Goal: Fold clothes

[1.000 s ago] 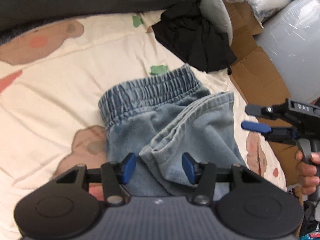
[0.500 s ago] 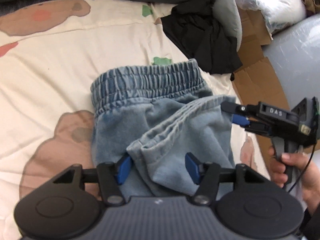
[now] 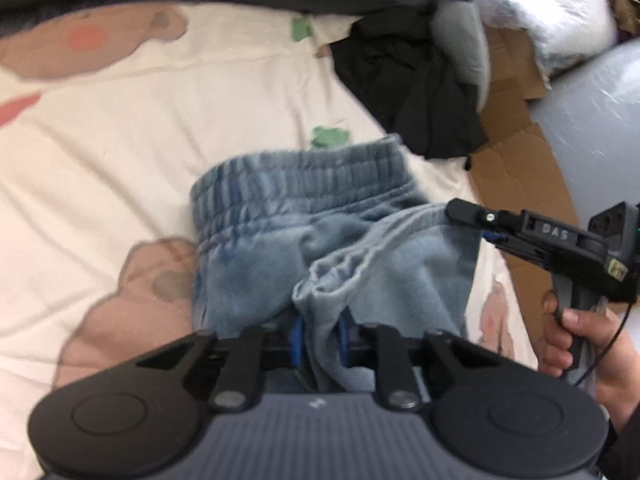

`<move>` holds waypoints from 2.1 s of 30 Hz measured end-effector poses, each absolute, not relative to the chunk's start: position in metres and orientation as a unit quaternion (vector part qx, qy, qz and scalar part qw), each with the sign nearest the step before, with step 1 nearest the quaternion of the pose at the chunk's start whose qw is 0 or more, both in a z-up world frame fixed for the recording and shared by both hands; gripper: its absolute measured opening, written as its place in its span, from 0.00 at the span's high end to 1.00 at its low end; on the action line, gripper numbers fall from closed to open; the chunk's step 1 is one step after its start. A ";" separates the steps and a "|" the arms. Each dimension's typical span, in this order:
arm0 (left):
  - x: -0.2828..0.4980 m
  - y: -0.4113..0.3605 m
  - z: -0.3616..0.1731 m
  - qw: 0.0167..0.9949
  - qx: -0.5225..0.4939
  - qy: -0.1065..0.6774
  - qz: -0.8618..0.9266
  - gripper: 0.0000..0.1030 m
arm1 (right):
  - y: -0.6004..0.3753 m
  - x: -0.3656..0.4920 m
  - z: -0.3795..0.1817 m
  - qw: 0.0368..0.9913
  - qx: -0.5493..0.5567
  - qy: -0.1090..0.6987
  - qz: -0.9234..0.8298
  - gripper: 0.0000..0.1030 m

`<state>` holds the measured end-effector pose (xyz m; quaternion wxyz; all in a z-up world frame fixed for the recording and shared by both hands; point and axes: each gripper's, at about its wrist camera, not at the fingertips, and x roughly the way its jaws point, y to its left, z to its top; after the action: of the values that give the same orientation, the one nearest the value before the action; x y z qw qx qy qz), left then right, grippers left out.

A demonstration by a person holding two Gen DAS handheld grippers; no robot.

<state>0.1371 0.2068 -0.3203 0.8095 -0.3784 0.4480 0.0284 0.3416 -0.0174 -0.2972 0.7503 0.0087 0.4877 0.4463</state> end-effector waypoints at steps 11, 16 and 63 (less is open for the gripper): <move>0.142 0.206 -0.274 0.831 -0.340 0.439 0.008 0.86 | -0.012 0.342 -0.252 0.766 -0.018 0.447 0.461 0.80; 0.150 0.213 -0.306 0.821 -0.345 0.454 0.024 0.80 | -0.001 0.346 -0.271 0.765 -0.024 0.459 0.451 0.80; 0.159 0.246 -0.303 0.833 -0.389 0.392 0.018 0.80 | 0.018 0.353 -0.266 0.769 -0.043 0.448 0.454 0.86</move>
<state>0.1593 0.2465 -0.3032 0.8333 -0.3894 0.3921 0.0183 0.3528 0.0178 -0.2655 0.7690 -0.0428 0.4476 0.4543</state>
